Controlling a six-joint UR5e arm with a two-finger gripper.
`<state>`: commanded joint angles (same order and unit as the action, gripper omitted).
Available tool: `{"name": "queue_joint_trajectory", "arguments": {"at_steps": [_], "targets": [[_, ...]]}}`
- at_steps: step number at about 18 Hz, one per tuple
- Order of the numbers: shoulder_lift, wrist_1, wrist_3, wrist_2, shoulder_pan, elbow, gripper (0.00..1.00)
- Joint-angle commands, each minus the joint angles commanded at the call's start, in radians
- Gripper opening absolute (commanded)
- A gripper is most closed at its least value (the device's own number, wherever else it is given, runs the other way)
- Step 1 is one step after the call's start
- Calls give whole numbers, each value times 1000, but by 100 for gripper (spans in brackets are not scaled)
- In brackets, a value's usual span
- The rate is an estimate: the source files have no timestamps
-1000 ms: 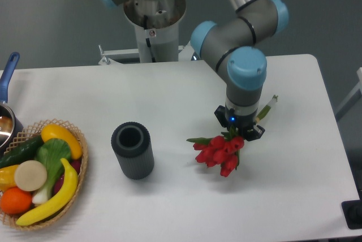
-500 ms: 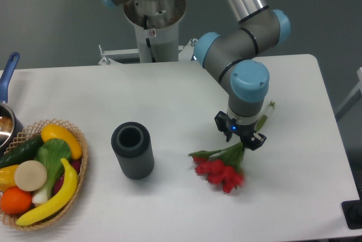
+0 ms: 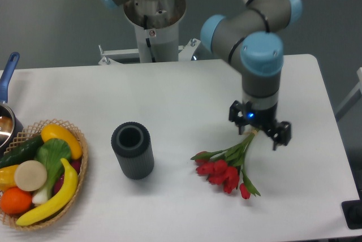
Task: Place the flowers on the table
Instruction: 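Open the gripper and lift it away from the tulips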
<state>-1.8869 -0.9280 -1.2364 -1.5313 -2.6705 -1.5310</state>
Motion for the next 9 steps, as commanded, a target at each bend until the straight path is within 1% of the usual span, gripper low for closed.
{"name": "queue_joint_trajectory", "arguments": {"at_steps": [3, 9], "targets": [[40, -31, -9, 86, -54, 3, 100], [61, -31, -9, 189, -91, 8, 100]]}}
